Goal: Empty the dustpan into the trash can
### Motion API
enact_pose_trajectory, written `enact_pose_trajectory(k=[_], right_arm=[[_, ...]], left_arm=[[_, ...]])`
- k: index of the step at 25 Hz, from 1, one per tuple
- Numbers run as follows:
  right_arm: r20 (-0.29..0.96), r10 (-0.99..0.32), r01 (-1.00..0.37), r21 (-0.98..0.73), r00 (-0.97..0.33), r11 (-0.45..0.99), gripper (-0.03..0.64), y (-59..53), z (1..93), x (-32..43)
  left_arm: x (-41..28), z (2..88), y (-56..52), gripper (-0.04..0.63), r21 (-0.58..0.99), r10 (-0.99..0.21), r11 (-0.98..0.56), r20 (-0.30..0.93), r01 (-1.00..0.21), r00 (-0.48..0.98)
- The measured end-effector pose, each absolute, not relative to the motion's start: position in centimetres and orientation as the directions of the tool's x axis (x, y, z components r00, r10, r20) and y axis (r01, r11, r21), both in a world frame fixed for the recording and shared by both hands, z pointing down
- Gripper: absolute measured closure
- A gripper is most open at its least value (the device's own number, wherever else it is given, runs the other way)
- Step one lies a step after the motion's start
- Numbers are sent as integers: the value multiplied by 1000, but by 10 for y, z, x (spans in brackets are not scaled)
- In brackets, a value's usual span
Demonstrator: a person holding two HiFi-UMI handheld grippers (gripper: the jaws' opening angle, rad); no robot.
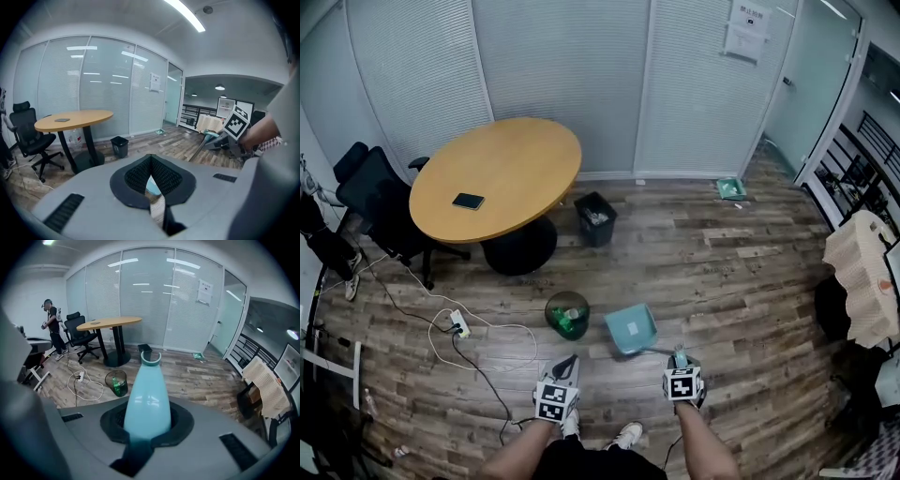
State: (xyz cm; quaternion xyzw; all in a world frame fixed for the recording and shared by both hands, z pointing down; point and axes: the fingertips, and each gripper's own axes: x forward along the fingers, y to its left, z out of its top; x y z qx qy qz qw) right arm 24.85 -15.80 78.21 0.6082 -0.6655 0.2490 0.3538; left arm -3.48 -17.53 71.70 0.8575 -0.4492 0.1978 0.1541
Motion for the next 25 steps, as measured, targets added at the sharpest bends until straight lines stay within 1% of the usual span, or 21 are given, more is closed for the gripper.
enact_pose_trajectory(k=[10, 17, 21, 25], right_arm=[[835, -549, -994, 75, 15, 86, 543, -142, 836, 241], [864, -503, -998, 48, 19, 43, 543, -132, 865, 225], [888, -459, -998, 34, 6, 53, 541, -123, 879, 211], [909, -417, -999, 0, -13, 33, 541, -117, 894, 200]], left_arm=[[-35, 733, -174, 584, 100, -687, -552, 509, -828, 519], [-33, 736, -178, 584, 107, -681, -563, 502, -820, 533], [-33, 733, -174, 584, 113, -674, -568, 505, -816, 539], [-35, 728, -176, 584, 105, -681, -573, 490, -813, 544]])
